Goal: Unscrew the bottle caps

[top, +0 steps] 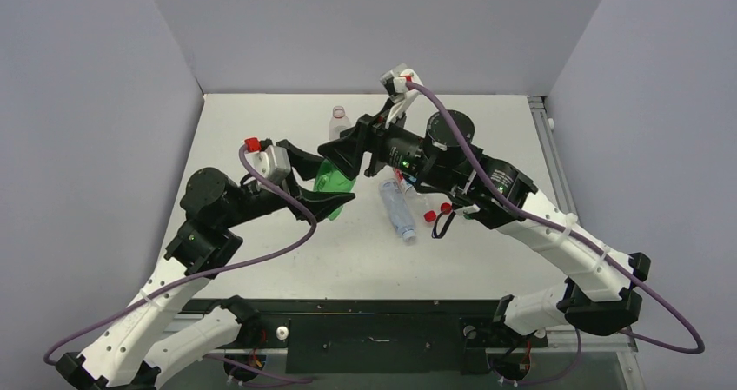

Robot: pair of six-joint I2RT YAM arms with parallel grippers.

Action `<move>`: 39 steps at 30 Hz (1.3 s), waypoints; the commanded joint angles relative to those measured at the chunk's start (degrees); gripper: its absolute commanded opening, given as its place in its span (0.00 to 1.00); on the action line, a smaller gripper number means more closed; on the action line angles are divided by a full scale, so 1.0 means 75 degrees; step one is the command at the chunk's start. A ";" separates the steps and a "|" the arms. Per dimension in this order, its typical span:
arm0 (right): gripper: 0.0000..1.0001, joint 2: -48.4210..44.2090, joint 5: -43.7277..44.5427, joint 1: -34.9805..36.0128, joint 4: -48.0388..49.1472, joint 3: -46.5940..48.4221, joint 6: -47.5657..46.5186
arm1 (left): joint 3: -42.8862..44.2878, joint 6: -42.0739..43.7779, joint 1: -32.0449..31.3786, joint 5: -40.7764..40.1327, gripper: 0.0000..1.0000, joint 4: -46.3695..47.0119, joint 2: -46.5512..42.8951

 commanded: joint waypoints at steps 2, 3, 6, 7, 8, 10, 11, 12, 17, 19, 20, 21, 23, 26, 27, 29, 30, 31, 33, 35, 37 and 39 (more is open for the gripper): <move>0.36 -0.0137 0.0004 0.0163 0.0179 0.0160 -0.0189 | 0.0082 0.0061 0.0040 0.0129 0.00 0.0327 -0.0143; 0.22 -0.0119 0.0035 0.0172 0.0151 0.0164 -0.0203 | 0.0085 0.0066 0.0040 0.0074 0.00 0.0302 -0.0146; 0.01 -0.0084 0.0285 0.0190 0.0011 0.0201 -0.0248 | 0.0093 0.0046 0.0040 -0.0133 0.49 0.0207 -0.0164; 0.00 -0.0067 0.0339 0.0185 -0.0058 0.0215 -0.0323 | 0.0111 0.0035 0.0040 -0.0314 0.71 0.0102 -0.0184; 0.00 -0.0057 0.0474 0.0185 -0.0111 0.0231 -0.0439 | 0.0118 0.0054 0.0040 -0.0417 0.95 0.0038 -0.0212; 0.00 -0.0045 0.0826 0.0192 -0.0326 0.0280 -0.0730 | 0.0175 0.0215 0.0040 -0.0717 0.98 -0.0219 -0.0318; 0.00 -0.0028 0.1090 0.0186 -0.0379 0.0279 -0.0848 | 0.0222 0.0454 0.0046 -0.0803 0.97 -0.0654 -0.0410; 0.00 -0.0020 0.1234 0.0191 -0.0457 0.0211 -0.1173 | 0.0249 0.0573 0.0051 -0.0848 0.97 -0.0879 -0.0472; 0.00 0.0233 0.1721 -0.0130 -0.0095 -0.0539 -0.2152 | 0.0714 0.1447 0.0084 -0.1702 0.97 -0.2855 -0.0887; 0.00 0.0443 0.1518 -0.0399 0.0395 -0.1035 -0.2352 | 0.1105 0.1586 0.0170 -0.2469 0.97 -0.3578 -0.0859; 0.00 0.0526 0.1378 -0.0501 0.0826 -0.1392 -0.2399 | 0.1236 0.1638 0.0217 -0.3025 0.97 -0.3943 -0.0832; 0.00 0.0712 0.1135 -0.0681 0.1035 -0.1563 -0.2405 | 0.1433 0.1723 0.0345 -0.3266 0.97 -0.4059 -0.0764; 0.00 0.1008 0.1078 -0.0787 0.1949 -0.2187 -0.2509 | 0.1601 0.1837 0.0647 -0.3741 0.96 -0.4219 -0.0721; 0.00 0.1557 0.1320 -0.0772 0.2896 -0.2612 -0.2602 | 0.1542 0.1859 0.1074 -0.3623 0.96 -0.4214 -0.0775; 0.00 0.1693 0.1402 -0.0731 0.3347 -0.2727 -0.2640 | 0.1560 0.1799 0.1221 -0.3559 0.97 -0.4253 -0.0748; 0.00 0.2114 0.1614 -0.0635 0.3939 -0.2791 -0.2795 | 0.1668 0.1674 0.1323 -0.3408 0.97 -0.4429 -0.0633; 0.00 0.2439 0.1818 -0.0602 0.4097 -0.2778 -0.2859 | 0.1744 0.1636 0.1332 -0.3274 0.97 -0.4517 -0.0547; 0.00 0.2609 0.1914 -0.0525 0.4394 -0.2713 -0.2986 | 0.1760 0.1621 0.1348 -0.3215 0.97 -0.4533 -0.0523; 0.00 0.3107 0.2211 -0.0438 0.4760 -0.2536 -0.3108 | 0.1754 0.1599 0.1352 -0.3033 0.97 -0.4476 -0.0506; 0.00 0.3585 0.2408 -0.0380 0.5149 -0.2404 -0.3114 | 0.1683 0.1548 0.1353 -0.2978 0.97 -0.4353 -0.0528; 0.00 0.3972 0.2689 -0.0314 0.5609 -0.2314 -0.3112 | 0.1639 0.1538 0.1353 -0.2936 0.97 -0.4266 -0.0544; 0.00 0.4316 0.2973 -0.0262 0.6028 -0.2249 -0.3156 | 0.1628 0.1501 0.1353 -0.2906 0.97 -0.4233 -0.0546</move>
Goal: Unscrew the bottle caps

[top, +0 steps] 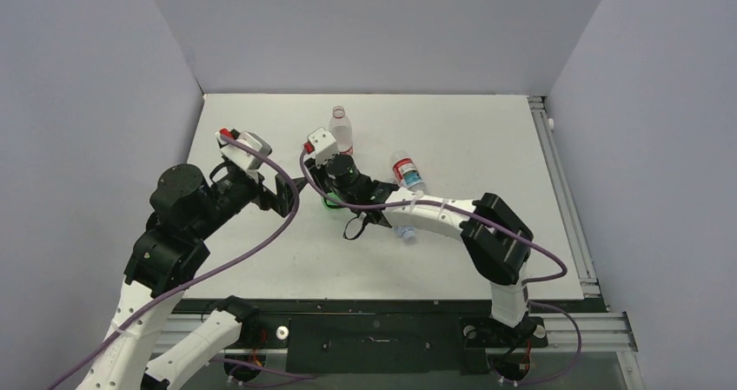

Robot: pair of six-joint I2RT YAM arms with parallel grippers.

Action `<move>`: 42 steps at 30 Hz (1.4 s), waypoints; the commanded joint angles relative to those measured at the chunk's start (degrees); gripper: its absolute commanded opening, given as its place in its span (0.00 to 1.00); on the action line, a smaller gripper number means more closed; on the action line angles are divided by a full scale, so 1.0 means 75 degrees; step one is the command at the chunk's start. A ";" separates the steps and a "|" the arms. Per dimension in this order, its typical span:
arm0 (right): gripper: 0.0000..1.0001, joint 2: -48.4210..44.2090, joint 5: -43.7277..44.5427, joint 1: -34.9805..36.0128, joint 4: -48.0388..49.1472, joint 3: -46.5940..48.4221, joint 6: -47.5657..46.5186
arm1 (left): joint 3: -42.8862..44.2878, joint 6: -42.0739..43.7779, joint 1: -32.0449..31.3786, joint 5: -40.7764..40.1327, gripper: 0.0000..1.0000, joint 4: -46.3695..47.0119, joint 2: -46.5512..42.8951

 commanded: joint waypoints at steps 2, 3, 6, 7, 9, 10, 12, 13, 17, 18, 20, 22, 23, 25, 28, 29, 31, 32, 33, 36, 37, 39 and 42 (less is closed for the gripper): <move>0.00 0.0775 0.1159 0.0140 0.2116 0.0533 -0.0238 | 0.0211 -0.0187 0.0044 0.0236 0.97 0.0272 -0.0058; 0.00 0.0874 0.1251 0.0143 0.2237 0.0555 -0.0241 | 0.0207 -0.0193 0.0044 0.0251 0.97 0.0284 -0.0063; 0.00 0.1336 0.1675 0.0144 0.2612 0.0769 -0.0287 | 0.0265 -0.0158 0.0044 0.0304 0.97 0.0277 -0.0031; 0.00 0.1407 0.1691 0.0147 0.2730 0.0837 -0.0289 | 0.0286 -0.0136 0.0044 0.0315 0.97 0.0263 -0.0020; 0.00 0.1567 0.1597 0.0110 0.2790 0.0908 -0.0290 | 0.0344 -0.0110 0.0044 0.0335 0.97 0.0223 0.0006; 0.00 0.1650 0.1465 0.0062 0.2797 0.0925 -0.0266 | 0.0378 -0.0112 0.0044 0.0381 0.97 0.0201 0.0024; 0.00 0.1723 0.1219 -0.0031 0.2720 0.0970 -0.0058 | 0.0431 -0.0127 0.0044 0.0473 0.97 0.0204 0.0061; 0.01 0.1747 0.1134 -0.0067 0.2616 0.1013 0.0161 | 0.0445 -0.0143 0.0044 0.0499 0.97 0.0209 0.0073; 0.06 0.1867 0.0875 -0.0169 0.2285 0.1141 0.0452 | 0.0527 -0.0202 0.0044 0.0588 0.97 0.0287 0.0148; 0.08 0.1883 0.0860 -0.0169 0.2269 0.1135 0.0456 | 0.0562 -0.0255 0.0044 0.0638 0.97 0.0323 0.0168; 0.16 0.1862 0.0866 -0.0146 0.2227 0.1096 0.0429 | 0.0569 -0.0293 0.0044 0.0711 0.97 0.0396 0.0165; 0.24 0.1798 0.0873 -0.0146 0.2190 0.1037 0.0426 | 0.0537 -0.0309 0.0044 0.0789 0.97 0.0446 0.0140; 0.30 0.1773 0.0874 -0.0142 0.2185 0.1006 0.0434 | 0.0511 -0.0316 0.0044 0.0822 0.97 0.0471 0.0124; 0.40 0.1692 0.0824 -0.0141 0.2170 0.0951 0.0445 | 0.0490 -0.0350 0.0044 0.0845 0.97 0.0507 0.0094; 0.54 0.1608 0.0719 -0.0134 0.2068 0.1005 0.0484 | 0.0495 -0.0407 0.0044 0.0851 0.97 0.0556 0.0032; 0.63 0.1575 0.0674 -0.0142 0.2005 0.1026 0.0502 | 0.0507 -0.0418 0.0044 0.0876 0.97 0.0554 0.0023; 0.73 0.1512 0.0612 -0.0129 0.1920 0.1050 0.0537 | 0.0494 -0.0438 0.0044 0.0938 0.97 0.0546 -0.0011; 0.75 0.1489 0.0596 -0.0127 0.1845 0.1071 0.0547 | 0.0489 -0.0428 0.0044 0.0960 0.97 0.0556 -0.0048; 0.78 0.1428 0.0585 -0.0112 0.1809 0.1077 0.0545 | 0.0461 -0.0423 0.0044 0.0991 0.97 0.0578 -0.0098; 0.80 0.1223 0.0581 -0.0113 0.1749 0.0964 0.0514 | 0.0458 -0.0388 0.0044 0.0964 0.97 0.0644 -0.0168; 0.80 0.1083 0.0587 -0.0114 0.1755 0.0929 0.0511 | 0.0495 -0.0385 0.0044 0.0975 0.97 0.0670 -0.0181; 0.81 0.0844 0.0561 -0.0111 0.1735 0.0846 0.0508 | 0.0611 -0.0429 0.0044 0.1008 0.97 0.0681 -0.0160; 0.82 0.0480 0.0510 -0.0109 0.1650 0.0736 0.0536 | 0.0795 -0.0519 0.0044 0.1158 0.97 0.0655 -0.0079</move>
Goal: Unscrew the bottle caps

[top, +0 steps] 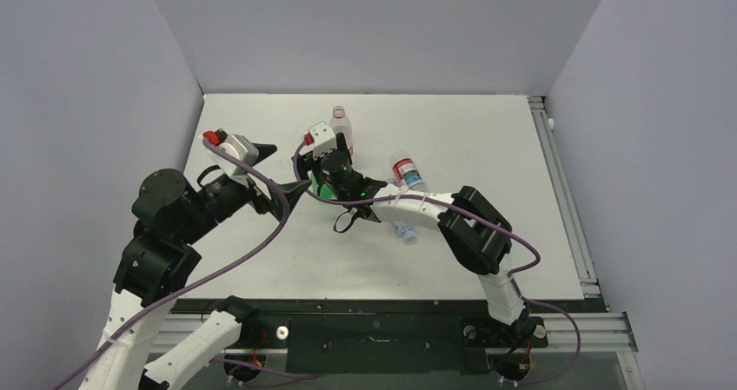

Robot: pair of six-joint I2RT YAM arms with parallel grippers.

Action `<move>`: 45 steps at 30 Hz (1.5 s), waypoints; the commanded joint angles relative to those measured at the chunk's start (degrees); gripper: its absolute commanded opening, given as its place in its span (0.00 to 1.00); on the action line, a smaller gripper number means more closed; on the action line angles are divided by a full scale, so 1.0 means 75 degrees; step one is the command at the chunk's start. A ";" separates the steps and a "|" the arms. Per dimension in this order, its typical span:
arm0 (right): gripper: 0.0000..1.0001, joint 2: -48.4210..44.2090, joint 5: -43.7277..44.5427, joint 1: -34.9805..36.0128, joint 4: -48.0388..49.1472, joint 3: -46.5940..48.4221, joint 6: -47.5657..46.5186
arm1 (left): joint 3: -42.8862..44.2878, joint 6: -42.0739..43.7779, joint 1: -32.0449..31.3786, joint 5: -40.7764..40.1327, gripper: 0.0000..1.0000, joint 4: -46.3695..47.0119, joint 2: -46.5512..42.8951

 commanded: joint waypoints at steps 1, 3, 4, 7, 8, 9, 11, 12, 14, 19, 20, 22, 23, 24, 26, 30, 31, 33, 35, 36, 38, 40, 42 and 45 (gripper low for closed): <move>0.82 -0.1309 -0.0174 0.0024 0.0146 -0.0068 0.0119 | 0.0589 -0.0178 0.0006 0.0381 0.97 0.0405 0.0105; 0.82 -0.1675 -0.0206 0.0022 0.0053 -0.0171 0.0194 | 0.0718 -0.0207 0.0006 0.0527 0.97 0.0424 0.0170; 0.83 -0.1826 -0.0215 0.0021 -0.0025 -0.0276 0.0278 | 0.0764 -0.0209 0.0006 0.0534 0.97 0.0435 0.0196; 0.83 -0.2751 -0.0272 -0.0089 -0.0206 -0.0806 0.0666 | 0.0934 -0.0211 0.0006 0.0591 0.97 0.0452 0.0295; 0.83 -0.2944 -0.0286 -0.0140 -0.0339 -0.0951 0.0781 | 0.0955 -0.0211 0.0006 0.0651 0.97 0.0457 0.0305; 0.83 -0.3349 -0.0308 -0.0275 -0.0458 -0.1230 0.1026 | 0.0959 -0.0211 0.0006 0.0696 0.97 0.0440 0.0319; 0.84 -0.3956 -0.0166 -0.0525 -0.0931 -0.1668 0.1343 | 0.1054 -0.0199 0.0006 0.1063 0.97 0.0169 0.0452; 0.84 -0.4150 0.0037 -0.0732 -0.1352 -0.1793 0.1448 | 0.1196 -0.0147 0.0006 0.1457 0.97 -0.0174 0.0518; 0.84 -0.4779 0.0356 -0.1114 -0.2164 -0.2193 0.1785 | 0.1352 -0.0013 0.0006 0.1938 0.97 -0.0630 0.0723; 0.84 -0.5499 0.0485 -0.2114 -0.3753 -0.3389 0.2366 | 0.1191 0.0440 0.0006 0.2319 0.97 -0.0885 0.0744; 0.84 -0.5544 0.0384 -0.2333 -0.3871 -0.3508 0.2399 | 0.1113 0.0460 0.0006 0.2340 0.97 -0.0818 0.0729; 0.84 -0.5505 -0.0031 -0.2622 -0.4143 -0.3819 0.2471 | 0.1065 0.0492 -0.0001 0.2401 0.97 -0.0794 0.0726; 0.84 -0.5457 -0.0157 -0.2684 -0.4244 -0.3974 0.2503 | 0.1061 0.0516 0.0003 0.2426 0.97 -0.0801 0.0738; 0.84 -0.5337 -0.0348 -0.2768 -0.4309 -0.4018 0.2514 | 0.1051 0.0539 0.0000 0.2492 0.97 -0.0829 0.0755; 0.85 -0.5143 -0.0571 -0.2810 -0.4329 -0.4162 0.2518 | 0.1015 0.0599 -0.0005 0.2618 0.97 -0.0882 0.0758; 0.85 -0.4634 -0.0710 -0.2918 -0.4365 -0.4041 0.2510 | 0.0944 0.0657 -0.0005 0.2672 0.97 -0.0890 0.0702; 0.85 -0.4559 -0.0750 -0.2971 -0.4340 -0.4022 0.2512 | 0.0940 0.0662 -0.0005 0.2656 0.97 -0.0889 0.0690; 0.85 -0.4327 -0.0820 -0.3049 -0.4296 -0.3935 0.2458 | 0.0954 0.0683 -0.0005 0.2628 0.97 -0.0900 0.0655; 0.85 -0.4015 -0.0840 -0.3129 -0.4364 -0.3758 0.2405 | 0.0948 0.0685 -0.0005 0.2623 0.97 -0.0901 0.0630; 0.84 -0.3799 -0.0849 -0.3154 -0.4375 -0.3634 0.2371 | 0.0949 0.0675 -0.0005 0.2620 0.97 -0.0901 0.0614; 0.81 -0.3498 -0.0859 -0.3219 -0.4400 -0.3485 0.2352 | 0.0956 0.0669 -0.0005 0.2621 0.97 -0.0886 0.0593; 0.77 -0.3252 -0.0883 -0.3281 -0.4372 -0.3381 0.2347 | 0.0998 0.0668 -0.0005 0.2627 0.97 -0.0880 0.0596; 0.73 -0.3066 -0.0894 -0.3331 -0.4300 -0.3320 0.2346 | 0.1020 0.0668 -0.0005 0.2652 0.97 -0.0878 0.0596; 0.68 -0.2821 -0.0904 -0.3364 -0.4226 -0.3276 0.2376 | 0.1002 0.0668 -0.0005 0.2699 0.97 -0.0843 0.0596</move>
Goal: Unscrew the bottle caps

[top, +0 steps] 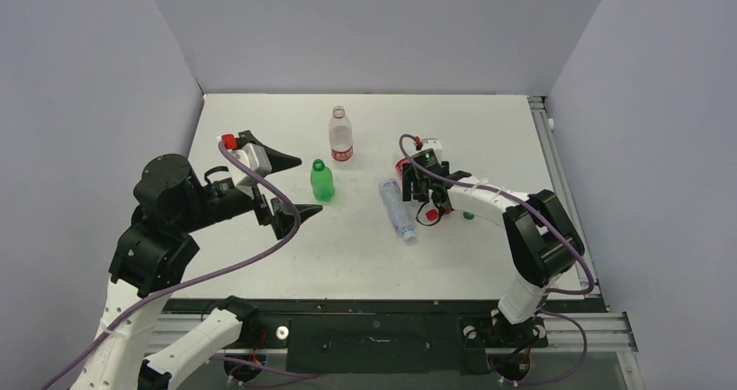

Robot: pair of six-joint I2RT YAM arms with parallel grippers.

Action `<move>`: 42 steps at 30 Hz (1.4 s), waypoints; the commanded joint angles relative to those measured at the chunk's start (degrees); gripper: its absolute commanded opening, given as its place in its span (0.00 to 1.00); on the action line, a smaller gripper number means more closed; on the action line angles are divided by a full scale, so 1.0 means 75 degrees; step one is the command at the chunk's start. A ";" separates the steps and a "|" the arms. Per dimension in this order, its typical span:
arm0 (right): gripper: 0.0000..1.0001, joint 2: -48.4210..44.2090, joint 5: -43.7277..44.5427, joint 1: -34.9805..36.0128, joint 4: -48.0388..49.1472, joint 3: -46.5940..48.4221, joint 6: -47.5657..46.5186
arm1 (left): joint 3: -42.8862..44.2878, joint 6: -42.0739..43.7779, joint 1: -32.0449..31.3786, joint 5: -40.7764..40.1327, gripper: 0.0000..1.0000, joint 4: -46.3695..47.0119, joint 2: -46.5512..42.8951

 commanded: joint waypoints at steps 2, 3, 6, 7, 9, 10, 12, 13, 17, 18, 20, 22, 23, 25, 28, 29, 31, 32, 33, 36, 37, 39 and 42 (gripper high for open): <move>0.62 0.0206 0.0010 -0.0065 0.0295 0.0330 0.0035 | 0.0003 0.0068 -0.0005 0.0233 0.97 0.0181 -0.0039; 0.57 0.0206 0.0033 -0.0071 0.0344 0.0331 0.0045 | -0.0036 0.0082 -0.0005 0.0254 0.97 0.0217 -0.0046; 0.49 -0.0026 0.0048 -0.0076 0.0329 0.0392 0.0014 | -0.0125 0.0217 -0.0005 0.0291 0.97 0.0297 -0.0098; 0.47 -0.0121 0.0060 -0.0077 0.0297 0.0415 0.0000 | -0.0179 0.0274 -0.0005 0.0312 0.97 0.0357 -0.0117; 0.44 -0.0445 0.0049 -0.0077 0.0119 0.0562 -0.0071 | -0.0312 0.0469 -0.0005 0.0347 0.97 0.0543 -0.0189; 0.43 -0.0708 0.0033 -0.0077 -0.0051 0.0709 -0.0110 | -0.0356 0.0618 -0.0005 0.0347 0.97 0.0612 -0.0240; 0.41 -0.1168 -0.0111 -0.0077 -0.0310 0.0906 -0.0126 | -0.0480 0.0903 -0.0005 0.0378 0.96 0.0862 -0.0313; 0.41 -0.1509 -0.0255 -0.0071 -0.0398 0.0965 -0.0111 | -0.0547 0.1063 -0.0005 0.0425 0.96 0.0990 -0.0330; 0.40 -0.2423 -0.1125 0.0018 -0.1119 0.1446 0.0107 | -0.0806 0.2460 -0.0017 0.0554 0.97 0.1299 -0.0374; 0.40 -0.2556 -0.1310 0.0105 -0.1425 0.1642 0.0254 | -0.0867 0.3149 -0.0023 0.0591 0.97 0.1342 -0.0424; 0.41 -0.2947 -0.1769 0.0337 -0.1820 0.1855 0.0544 | -0.1249 0.4211 -0.0048 0.0719 0.97 0.1570 -0.0554; 0.41 -0.3412 -0.2165 0.0789 -0.2045 0.1877 0.0951 | -0.1671 0.5442 -0.0182 0.0877 0.97 0.1830 -0.0778; 0.42 -0.3755 -0.2193 0.1001 -0.2116 0.1846 0.1252 | -0.1833 0.6349 -0.0240 0.0972 0.97 0.2044 -0.0952; 0.42 -0.4248 -0.2238 0.1659 -0.2348 0.1773 0.1789 | -0.2507 0.7608 -0.0482 0.1087 0.97 0.2595 -0.1298; 0.43 -0.4864 -0.2273 0.2350 -0.2726 0.1768 0.2489 | -0.3469 0.9204 -0.0927 0.1257 0.97 0.3194 -0.1708; 0.43 -0.5041 -0.2253 0.2461 -0.2866 0.1898 0.2750 | -0.3558 0.9789 -0.1005 0.1300 0.97 0.3186 -0.1806; 0.43 -0.5130 -0.2257 0.2789 -0.3332 0.2234 0.3066 | -0.3615 1.0551 -0.1230 0.1411 0.97 0.2900 -0.1815; 0.43 -0.5123 -0.2189 0.2992 -0.3712 0.2396 0.3120 | -0.3574 1.0791 -0.1352 0.1413 0.97 0.2622 -0.1807; 0.43 -0.5082 -0.2146 0.3110 -0.3863 0.2699 0.3219 | -0.3558 1.1302 -0.1417 0.1407 0.97 0.2496 -0.1766; 0.43 -0.4882 -0.2165 0.3489 -0.4432 0.3350 0.3306 | -0.3687 1.1946 -0.1622 0.1383 0.97 0.2629 -0.1685; 0.43 -0.4829 -0.2158 0.3604 -0.4649 0.3464 0.3253 | -0.3751 1.2097 -0.1707 0.1380 0.97 0.2745 -0.1616; 0.43 -0.4633 -0.2221 0.3720 -0.4857 0.3779 0.3128 | -0.3717 1.2356 -0.1867 0.1250 0.97 0.2864 -0.1465; 0.43 -0.4158 -0.2295 0.3851 -0.5199 0.4370 0.2759 | -0.3658 1.2748 -0.2055 0.0856 0.97 0.2848 -0.1175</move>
